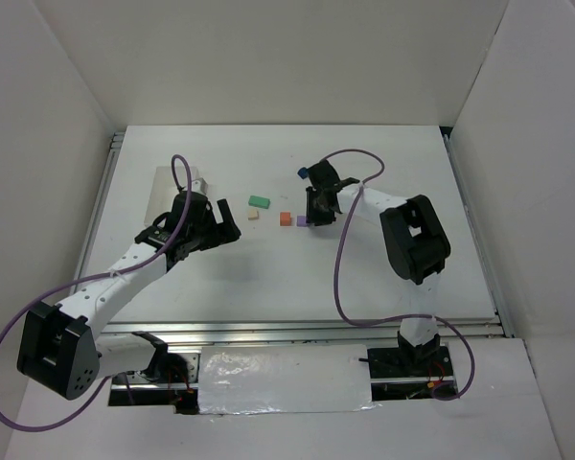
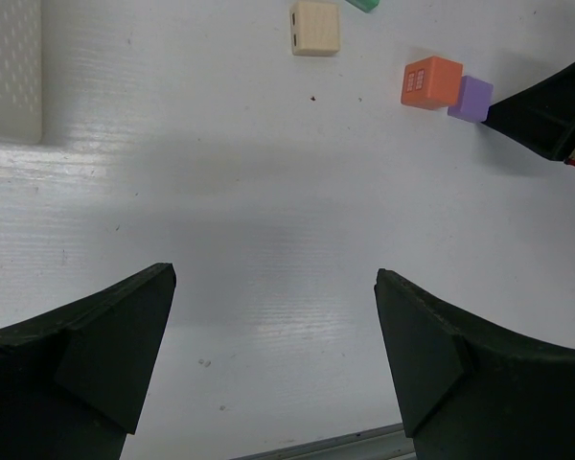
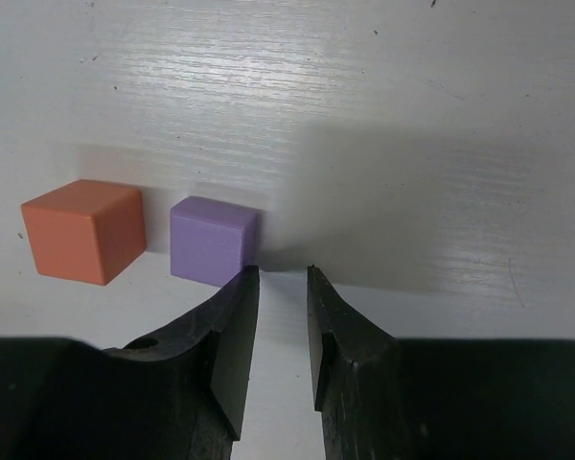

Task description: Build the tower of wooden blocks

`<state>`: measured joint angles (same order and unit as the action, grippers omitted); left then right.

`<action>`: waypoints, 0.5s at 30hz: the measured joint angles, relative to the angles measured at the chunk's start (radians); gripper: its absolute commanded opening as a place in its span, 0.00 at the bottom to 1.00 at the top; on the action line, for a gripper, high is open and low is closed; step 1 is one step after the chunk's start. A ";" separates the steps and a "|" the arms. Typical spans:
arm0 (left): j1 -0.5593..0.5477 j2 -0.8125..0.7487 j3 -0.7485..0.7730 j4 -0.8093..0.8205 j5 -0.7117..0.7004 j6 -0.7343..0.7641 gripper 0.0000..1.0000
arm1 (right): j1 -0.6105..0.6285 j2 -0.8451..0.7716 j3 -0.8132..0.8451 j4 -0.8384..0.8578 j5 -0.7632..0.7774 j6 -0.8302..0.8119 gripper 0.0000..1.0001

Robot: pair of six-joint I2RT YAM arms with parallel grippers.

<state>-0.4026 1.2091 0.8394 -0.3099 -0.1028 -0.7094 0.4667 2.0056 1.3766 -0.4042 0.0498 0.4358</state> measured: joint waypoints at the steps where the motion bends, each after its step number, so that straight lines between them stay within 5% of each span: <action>1: 0.000 0.000 0.000 -0.001 0.000 0.000 0.99 | 0.003 0.002 0.002 -0.001 -0.002 0.000 0.35; 15: 0.000 0.000 0.000 -0.005 -0.004 0.000 0.99 | 0.013 0.030 0.039 -0.005 0.006 -0.003 0.35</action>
<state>-0.4026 1.2087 0.8394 -0.3145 -0.1066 -0.7090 0.4797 2.0354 1.4151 -0.4091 0.0555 0.4328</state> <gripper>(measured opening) 0.993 0.350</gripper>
